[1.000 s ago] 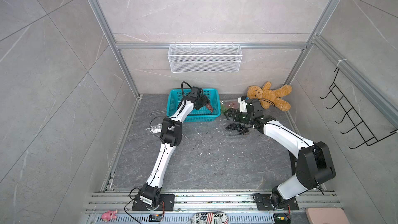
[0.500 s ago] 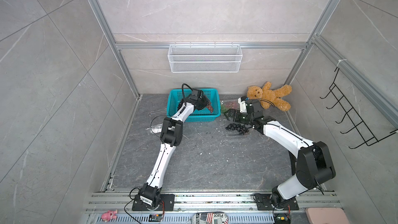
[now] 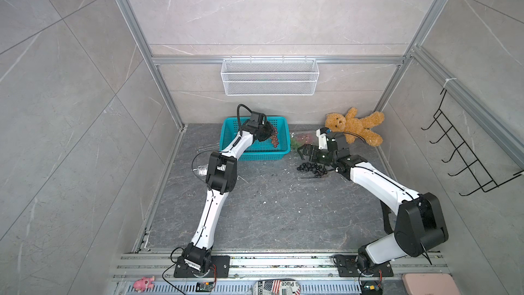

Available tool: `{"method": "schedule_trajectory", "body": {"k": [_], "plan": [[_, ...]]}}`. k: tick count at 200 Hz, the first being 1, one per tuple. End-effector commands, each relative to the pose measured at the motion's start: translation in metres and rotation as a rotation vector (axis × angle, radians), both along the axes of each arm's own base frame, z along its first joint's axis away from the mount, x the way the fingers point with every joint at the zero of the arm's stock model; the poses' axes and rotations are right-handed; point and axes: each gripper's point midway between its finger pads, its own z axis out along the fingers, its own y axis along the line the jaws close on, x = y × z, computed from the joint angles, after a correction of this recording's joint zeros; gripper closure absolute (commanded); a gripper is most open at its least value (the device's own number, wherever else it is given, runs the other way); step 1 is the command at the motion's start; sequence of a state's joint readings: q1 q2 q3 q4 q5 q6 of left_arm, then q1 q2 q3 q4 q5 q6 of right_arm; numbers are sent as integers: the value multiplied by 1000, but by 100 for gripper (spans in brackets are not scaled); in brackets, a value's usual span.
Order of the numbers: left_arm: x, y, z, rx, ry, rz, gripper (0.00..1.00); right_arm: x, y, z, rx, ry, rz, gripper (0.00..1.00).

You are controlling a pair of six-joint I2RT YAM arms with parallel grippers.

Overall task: Pack grapes into containers
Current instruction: Pick up the grape from the basket, then place the grape into the packing box.

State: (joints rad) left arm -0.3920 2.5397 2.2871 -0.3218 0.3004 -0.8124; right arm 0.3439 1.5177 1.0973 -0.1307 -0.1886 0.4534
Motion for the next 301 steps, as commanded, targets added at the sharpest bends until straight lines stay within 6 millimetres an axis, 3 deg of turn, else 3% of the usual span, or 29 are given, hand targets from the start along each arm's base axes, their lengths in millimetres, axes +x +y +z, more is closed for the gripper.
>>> {"method": "schedule_trajectory", "body": {"k": [1,13,15,18,72,96,127,177,204,237,265,301], "plan": [[-13,3,87,-32,-136,-49,94,-10,-4,2,-9,14,-19,1],[-21,6,89,-22,-132,-54,94,-11,-6,4,-10,15,-24,1],[-24,7,103,-28,-152,-56,94,-12,-6,4,-11,15,-24,1],[-27,8,109,-29,-158,-57,94,-12,-7,5,-10,14,-25,1],[-75,15,143,-17,-182,-108,94,-26,-17,6,-18,30,-56,1],[-103,2,156,4,-211,-180,93,-37,-25,4,-23,46,-77,0],[-144,-32,165,48,-269,-352,93,-53,-44,-1,-18,68,-125,1],[-206,-93,146,179,-363,-654,93,-74,-85,-14,34,113,-229,1],[-223,-116,127,258,-397,-756,93,-81,-98,-21,75,132,-260,1],[-228,-133,95,353,-438,-842,92,-87,-108,-30,93,148,-281,1],[-221,-140,71,435,-472,-880,92,-89,-113,-34,108,157,-289,1],[-213,-151,55,506,-507,-932,91,-88,-118,-43,121,172,-300,1]]}}
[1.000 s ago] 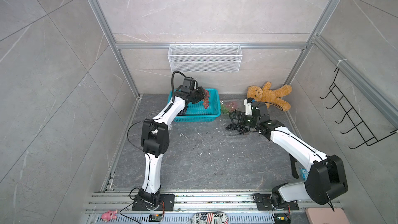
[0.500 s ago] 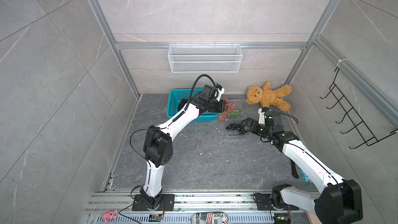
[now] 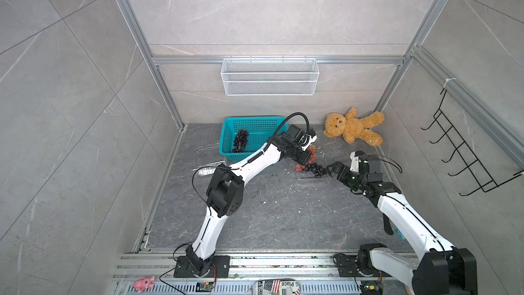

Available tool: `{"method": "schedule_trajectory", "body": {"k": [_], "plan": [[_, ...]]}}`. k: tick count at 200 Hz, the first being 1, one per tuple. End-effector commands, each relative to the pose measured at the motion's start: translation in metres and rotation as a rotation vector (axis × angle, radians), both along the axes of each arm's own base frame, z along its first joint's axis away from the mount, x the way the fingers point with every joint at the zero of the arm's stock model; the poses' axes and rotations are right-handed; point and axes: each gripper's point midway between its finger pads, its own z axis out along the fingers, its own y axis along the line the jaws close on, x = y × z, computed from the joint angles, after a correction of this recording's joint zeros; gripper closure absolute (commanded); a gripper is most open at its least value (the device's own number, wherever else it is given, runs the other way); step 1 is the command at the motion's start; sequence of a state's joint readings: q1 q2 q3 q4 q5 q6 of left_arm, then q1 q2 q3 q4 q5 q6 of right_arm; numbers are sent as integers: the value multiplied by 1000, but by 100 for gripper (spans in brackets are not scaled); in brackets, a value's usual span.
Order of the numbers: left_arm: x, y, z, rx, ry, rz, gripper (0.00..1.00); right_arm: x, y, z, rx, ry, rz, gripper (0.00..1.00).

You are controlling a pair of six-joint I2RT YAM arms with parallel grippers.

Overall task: Pack grapes into containers
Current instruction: Place the grape into the packing box.

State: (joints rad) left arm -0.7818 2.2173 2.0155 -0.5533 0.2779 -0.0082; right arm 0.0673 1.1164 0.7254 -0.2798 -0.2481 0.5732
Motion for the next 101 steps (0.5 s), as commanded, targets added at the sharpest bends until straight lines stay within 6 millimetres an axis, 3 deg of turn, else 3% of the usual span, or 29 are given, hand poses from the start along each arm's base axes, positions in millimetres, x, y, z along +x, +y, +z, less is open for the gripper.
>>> {"method": "schedule_trajectory", "body": {"k": [1,48,62,66,101], "plan": [[10,-10,12,28,-124,-65,91,-1,0,-3,25,-1,0,1],[5,-24,-10,97,-181,-139,89,2,-6,-13,40,16,-12,1],[2,-27,-8,104,-193,-152,89,3,-8,-14,43,20,-13,0],[2,-28,-27,126,-170,-158,89,4,-7,-14,44,18,-12,0],[-6,-34,-35,137,-172,-194,85,5,-10,-16,47,23,-14,0]]}}
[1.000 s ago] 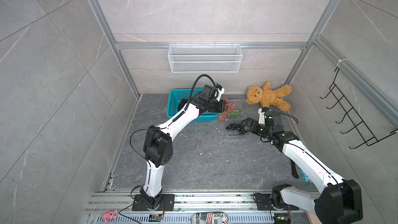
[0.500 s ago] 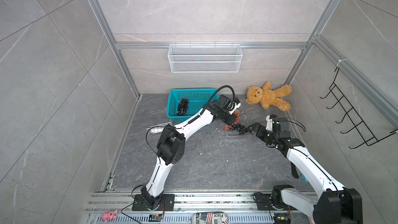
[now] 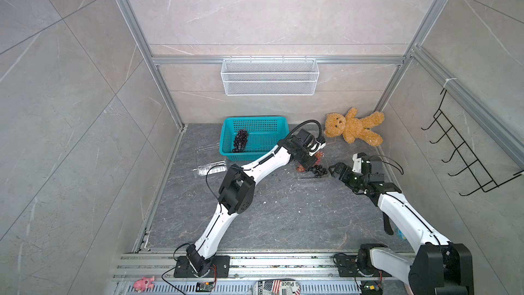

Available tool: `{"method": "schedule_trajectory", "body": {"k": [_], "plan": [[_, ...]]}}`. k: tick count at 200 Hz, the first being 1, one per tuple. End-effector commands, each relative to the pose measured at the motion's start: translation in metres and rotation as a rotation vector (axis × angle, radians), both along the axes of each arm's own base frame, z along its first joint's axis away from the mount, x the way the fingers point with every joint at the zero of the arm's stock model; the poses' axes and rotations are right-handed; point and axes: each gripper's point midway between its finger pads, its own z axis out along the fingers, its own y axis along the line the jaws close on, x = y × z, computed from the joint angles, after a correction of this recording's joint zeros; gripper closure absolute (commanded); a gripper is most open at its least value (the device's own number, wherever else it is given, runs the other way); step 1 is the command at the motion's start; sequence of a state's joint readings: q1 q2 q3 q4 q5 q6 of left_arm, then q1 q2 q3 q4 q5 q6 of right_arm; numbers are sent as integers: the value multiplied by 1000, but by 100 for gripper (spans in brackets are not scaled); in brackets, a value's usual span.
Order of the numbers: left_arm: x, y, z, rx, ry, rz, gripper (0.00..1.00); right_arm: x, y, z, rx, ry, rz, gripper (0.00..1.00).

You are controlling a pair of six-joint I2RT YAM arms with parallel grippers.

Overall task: Pack grapes into containers
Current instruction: Place the grape into the packing box.

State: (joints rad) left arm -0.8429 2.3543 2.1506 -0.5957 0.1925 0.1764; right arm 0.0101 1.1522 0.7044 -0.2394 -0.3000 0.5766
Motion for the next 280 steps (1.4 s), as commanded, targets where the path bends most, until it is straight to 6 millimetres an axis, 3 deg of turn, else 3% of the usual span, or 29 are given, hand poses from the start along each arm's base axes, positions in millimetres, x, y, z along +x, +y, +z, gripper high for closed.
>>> {"method": "schedule_trajectory", "body": {"k": [1,29,61,116,183,209,211,217,280], "plan": [[-3,-5,-2,17,-36,-53,85,0,0,-5,10,4,8,1],[-5,-5,-9,40,-36,-62,80,0,-1,-6,12,6,7,1],[-6,-7,-1,12,-22,-49,71,2,0,-8,13,10,13,3],[-7,-15,12,-69,42,-21,70,7,8,-18,1,21,56,7],[-6,-13,35,-168,121,-4,69,14,48,-31,-86,17,126,5],[-5,-12,32,-181,145,4,69,19,51,-33,-84,12,119,5],[-5,-11,46,-199,130,1,69,19,51,-34,-85,13,118,5],[-6,-11,52,-211,126,-1,69,20,51,-34,-86,12,114,5],[-9,-10,57,-241,148,-3,68,29,49,-29,-88,-9,86,5]]}}
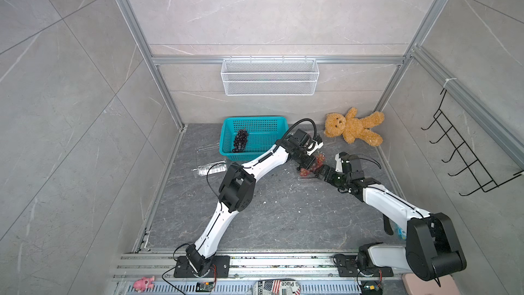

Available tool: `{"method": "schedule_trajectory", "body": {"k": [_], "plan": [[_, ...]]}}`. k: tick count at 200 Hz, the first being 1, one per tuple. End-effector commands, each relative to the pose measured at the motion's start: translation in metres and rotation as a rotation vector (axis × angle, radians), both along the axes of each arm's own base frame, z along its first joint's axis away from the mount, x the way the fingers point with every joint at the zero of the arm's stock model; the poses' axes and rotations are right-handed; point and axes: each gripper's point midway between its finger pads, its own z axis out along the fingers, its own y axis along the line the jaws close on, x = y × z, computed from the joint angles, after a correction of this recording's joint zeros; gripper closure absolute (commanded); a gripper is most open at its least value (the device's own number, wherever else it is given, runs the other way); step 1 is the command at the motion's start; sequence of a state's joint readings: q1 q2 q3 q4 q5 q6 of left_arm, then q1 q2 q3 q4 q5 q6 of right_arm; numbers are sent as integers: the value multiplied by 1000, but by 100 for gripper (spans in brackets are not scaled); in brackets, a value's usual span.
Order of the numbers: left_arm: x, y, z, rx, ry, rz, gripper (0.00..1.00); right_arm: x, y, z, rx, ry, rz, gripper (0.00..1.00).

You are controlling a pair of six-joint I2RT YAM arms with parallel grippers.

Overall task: Pack grapes into containers
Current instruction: Place the grape into the packing box.

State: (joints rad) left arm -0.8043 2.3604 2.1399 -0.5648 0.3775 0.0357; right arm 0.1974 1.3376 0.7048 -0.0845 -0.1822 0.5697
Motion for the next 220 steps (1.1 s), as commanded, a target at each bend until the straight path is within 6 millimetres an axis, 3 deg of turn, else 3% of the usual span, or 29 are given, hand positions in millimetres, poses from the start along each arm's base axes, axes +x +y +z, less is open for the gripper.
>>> {"method": "schedule_trajectory", "body": {"k": [1,96,152,220], "plan": [[-3,-6,52,-109,-41,-16,68,11,1,8,4,-28,-22,5],[-6,-5,48,-114,-20,-15,68,17,0,23,7,-65,-40,4],[-9,-7,56,-148,-9,-15,68,23,2,18,29,-62,-48,4],[-10,-7,54,-150,-1,-13,68,31,6,32,69,-103,-54,4]]}}
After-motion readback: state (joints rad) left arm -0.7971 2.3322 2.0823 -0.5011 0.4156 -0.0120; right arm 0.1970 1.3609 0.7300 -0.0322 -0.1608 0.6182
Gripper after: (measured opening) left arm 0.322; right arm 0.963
